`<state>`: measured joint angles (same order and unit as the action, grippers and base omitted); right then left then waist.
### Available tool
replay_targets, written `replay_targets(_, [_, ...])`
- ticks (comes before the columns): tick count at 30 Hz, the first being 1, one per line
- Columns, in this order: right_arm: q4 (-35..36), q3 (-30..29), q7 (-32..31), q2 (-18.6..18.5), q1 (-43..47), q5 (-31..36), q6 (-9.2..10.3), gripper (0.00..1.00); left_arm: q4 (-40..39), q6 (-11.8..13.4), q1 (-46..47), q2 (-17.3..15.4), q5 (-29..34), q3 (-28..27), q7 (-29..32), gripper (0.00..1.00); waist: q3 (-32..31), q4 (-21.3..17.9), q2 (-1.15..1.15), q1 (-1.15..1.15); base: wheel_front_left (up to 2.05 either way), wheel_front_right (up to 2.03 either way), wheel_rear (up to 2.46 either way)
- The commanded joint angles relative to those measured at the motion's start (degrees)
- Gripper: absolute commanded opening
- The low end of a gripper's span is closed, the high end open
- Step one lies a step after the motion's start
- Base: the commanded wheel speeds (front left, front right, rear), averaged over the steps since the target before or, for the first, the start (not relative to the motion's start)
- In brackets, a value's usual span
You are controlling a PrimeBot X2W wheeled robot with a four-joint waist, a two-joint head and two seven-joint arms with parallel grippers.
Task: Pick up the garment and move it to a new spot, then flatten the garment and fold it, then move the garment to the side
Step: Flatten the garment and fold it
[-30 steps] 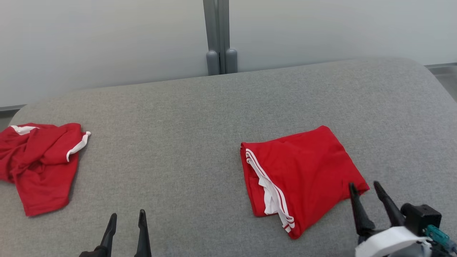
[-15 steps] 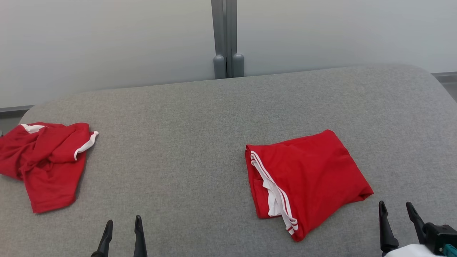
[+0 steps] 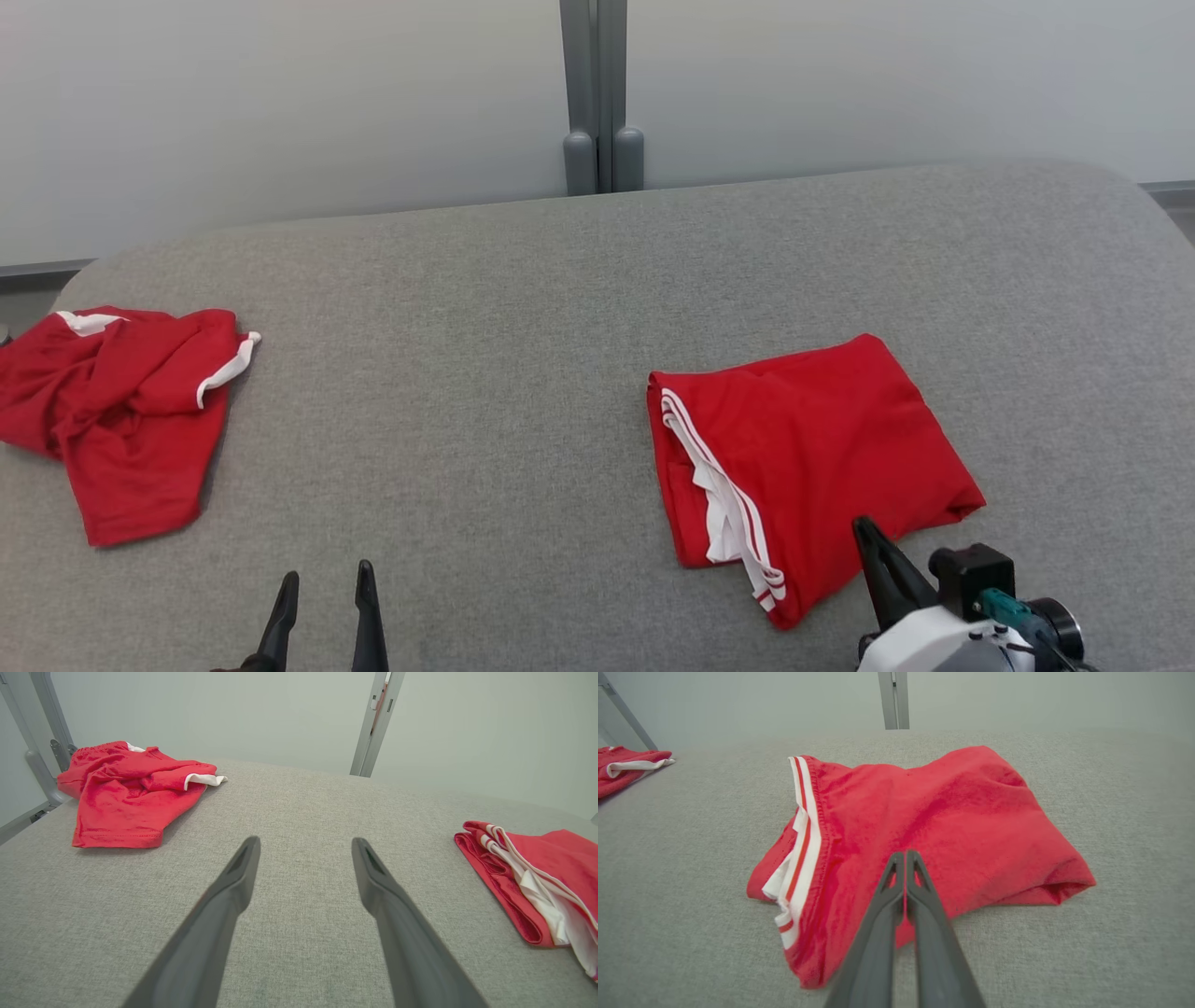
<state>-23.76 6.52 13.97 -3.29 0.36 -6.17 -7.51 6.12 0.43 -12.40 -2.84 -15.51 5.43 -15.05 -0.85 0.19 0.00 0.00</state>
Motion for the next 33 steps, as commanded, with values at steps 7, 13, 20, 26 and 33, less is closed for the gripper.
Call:
replay_targets(7, [-8.90,1.91,-5.02,0.26,-5.84,3.38,0.04,0.00,0.28,-0.12,1.50,-0.10,-0.34,0.24,-0.16,1.00,1.31,1.37,0.00,0.00,0.00,0.00,0.00])
replay_targets(13, [-12.76,7.77,-6.10,0.34,-9.90,-0.64,0.04,0.00,0.37,-0.35,2.28,-0.10,-0.44,0.32,-0.16,1.00,2.94,1.90,0.00,0.00,0.00,0.00,0.00])
replay_targets(20, [-16.80,11.92,-6.49,0.33,-15.00,-5.63,0.04,0.00,0.61,-0.90,3.83,-0.10,0.42,-0.10,-0.16,1.00,4.45,2.14,0.00,0.00,0.00,0.00,0.00])
replay_targets(26, [-20.84,13.70,-6.42,0.33,-18.75,-8.07,0.04,0.00,0.81,-1.35,5.88,-0.10,0.60,-0.10,-0.16,1.00,6.25,2.77,0.00,0.00,0.00,0.00,0.00])
replay_targets(33, [-22.66,18.01,-4.85,0.41,-22.77,-12.05,0.03,0.00,1.35,-1.77,6.94,-0.10,0.74,0.08,-0.16,1.00,7.10,3.02,0.00,0.00,0.00,0.00,0.00])
